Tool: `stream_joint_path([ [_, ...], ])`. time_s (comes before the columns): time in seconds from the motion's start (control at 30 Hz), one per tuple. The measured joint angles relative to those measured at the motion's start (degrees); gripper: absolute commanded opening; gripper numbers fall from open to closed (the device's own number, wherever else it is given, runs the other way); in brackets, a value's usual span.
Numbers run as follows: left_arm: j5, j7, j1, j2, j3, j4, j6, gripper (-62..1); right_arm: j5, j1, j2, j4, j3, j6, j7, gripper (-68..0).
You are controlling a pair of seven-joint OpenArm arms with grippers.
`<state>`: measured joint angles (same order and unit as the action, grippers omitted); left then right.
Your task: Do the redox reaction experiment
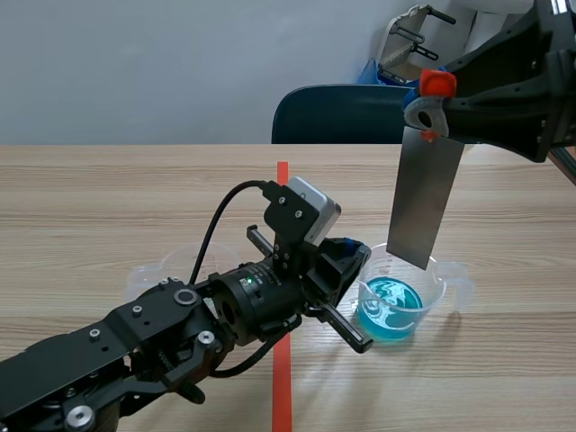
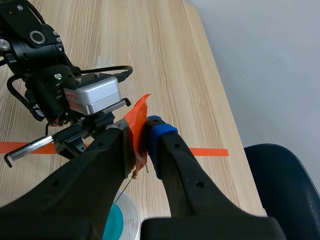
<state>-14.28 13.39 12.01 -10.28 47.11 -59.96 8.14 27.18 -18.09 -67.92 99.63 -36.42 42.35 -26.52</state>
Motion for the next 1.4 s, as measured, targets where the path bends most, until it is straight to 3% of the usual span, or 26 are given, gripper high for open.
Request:
stream_joint_path([
  [0.5,-0.5,1.6,-0.9,-0.7,0.0,-0.2,-1.6,-58.4,-0.4,0.0,0.0,0.0,0.0,0.0,0.0,-66.8],
  [0.63,-3.0,1.4,-4.1,-5.2,-0.1,-4.0,-2.2,-58.4,-0.4,0.0,0.0,0.0,0.0,0.0,0.0,-66.8],
  [0.87,-3.1,1.5,-12.6,-13.7,-4.0,-15.8,-3.1,-57.4,-0.4,0.0,0.0,0.0,0.0,0.0,0.0,-66.8],
  [1.0,-0.9,1.5,-16.5,-17.4,-4.0,-21.6,-3.2,-47.2,-0.4,0.0,0.0,0.0,0.0,0.0,0.0,-66.8],
  [1.2,-0.9,1.5,-21.8,-21.8,-4.0,-28.3,-7.0,-33.0,-0.4,0.0,0.0,0.0,0.0,0.0,0.0,-66.8],
  [1.4,0.6,3.9,-25.7,-22.5,-4.8,-31.1,-10.8,-1.4,-0.4,0.0,0.0,0.0,0.0,0.0,0.0,-66.8],
])
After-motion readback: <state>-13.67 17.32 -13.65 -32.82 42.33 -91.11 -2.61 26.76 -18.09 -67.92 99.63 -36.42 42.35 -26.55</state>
